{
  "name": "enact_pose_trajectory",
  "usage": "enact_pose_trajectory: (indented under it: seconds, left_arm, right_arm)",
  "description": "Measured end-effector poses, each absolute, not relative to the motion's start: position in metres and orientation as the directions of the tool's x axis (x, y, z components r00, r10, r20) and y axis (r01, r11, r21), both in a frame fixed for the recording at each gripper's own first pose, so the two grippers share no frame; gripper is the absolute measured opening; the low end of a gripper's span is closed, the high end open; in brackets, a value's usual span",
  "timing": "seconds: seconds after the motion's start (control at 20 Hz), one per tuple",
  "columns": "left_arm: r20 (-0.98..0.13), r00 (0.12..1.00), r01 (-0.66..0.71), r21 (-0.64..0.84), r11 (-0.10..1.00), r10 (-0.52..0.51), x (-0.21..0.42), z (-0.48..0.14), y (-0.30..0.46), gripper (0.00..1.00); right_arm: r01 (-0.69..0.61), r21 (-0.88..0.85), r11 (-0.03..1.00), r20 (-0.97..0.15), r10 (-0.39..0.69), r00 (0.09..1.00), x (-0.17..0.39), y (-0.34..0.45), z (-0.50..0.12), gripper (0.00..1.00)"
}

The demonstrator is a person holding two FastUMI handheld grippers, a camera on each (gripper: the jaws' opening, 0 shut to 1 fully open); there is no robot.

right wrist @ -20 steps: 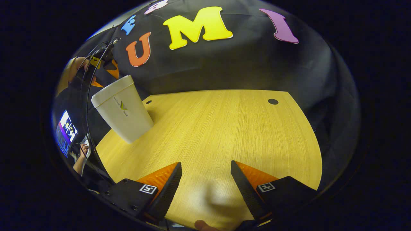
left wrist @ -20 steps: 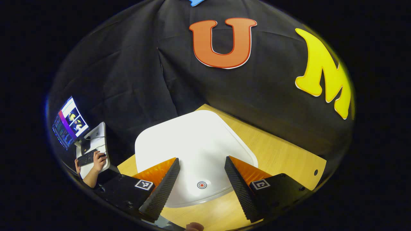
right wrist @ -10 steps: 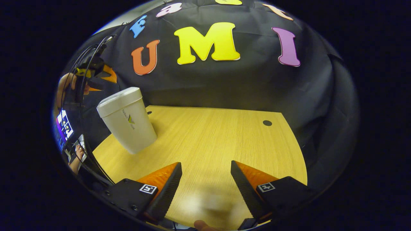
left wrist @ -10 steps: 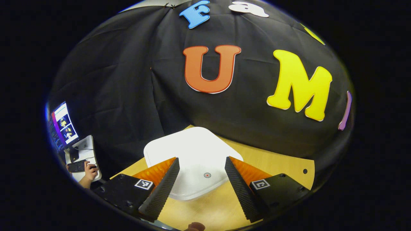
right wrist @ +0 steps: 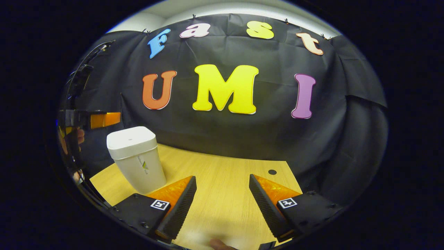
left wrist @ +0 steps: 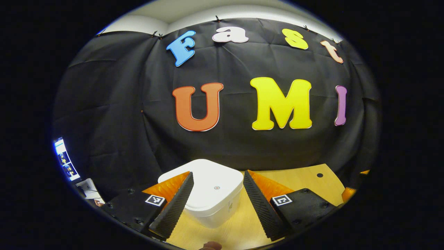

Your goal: Press the lid of the desktop garbage bin to open it, pick up the crumpled paper on the desktop and throw it into the bin, then pick up the pop can on the desktop and drop it into the bin, and finally close the garbage bin lid.

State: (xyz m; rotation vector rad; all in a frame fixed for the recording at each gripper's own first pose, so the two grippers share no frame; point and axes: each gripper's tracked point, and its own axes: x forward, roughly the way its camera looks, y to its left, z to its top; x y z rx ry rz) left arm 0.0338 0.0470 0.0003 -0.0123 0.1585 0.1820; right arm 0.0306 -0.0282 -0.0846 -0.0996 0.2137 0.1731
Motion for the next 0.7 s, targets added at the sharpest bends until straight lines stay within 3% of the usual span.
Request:
enact_pose_trajectory:
  seconds: [0.45, 0.7]
  left_arm:
    - [-0.192, 0.981, 0.027, -0.058, 0.998, -0.037, -0.016, -0.043, -0.020, 0.96]
    - [-0.166, 0.984, 0.068, -0.020, 0.997, -0.070, -0.024, -0.040, -0.012, 0.96]
  right_arm:
    - [-0.120, -0.090, 0.989, -0.138, 0.107, 0.985, -0.004, 0.011, -0.062, 0.96]
    - [-0.117, -0.114, 0.987, -0.137, 0.101, 0.985, -0.019, 0.034, -0.067, 0.96]
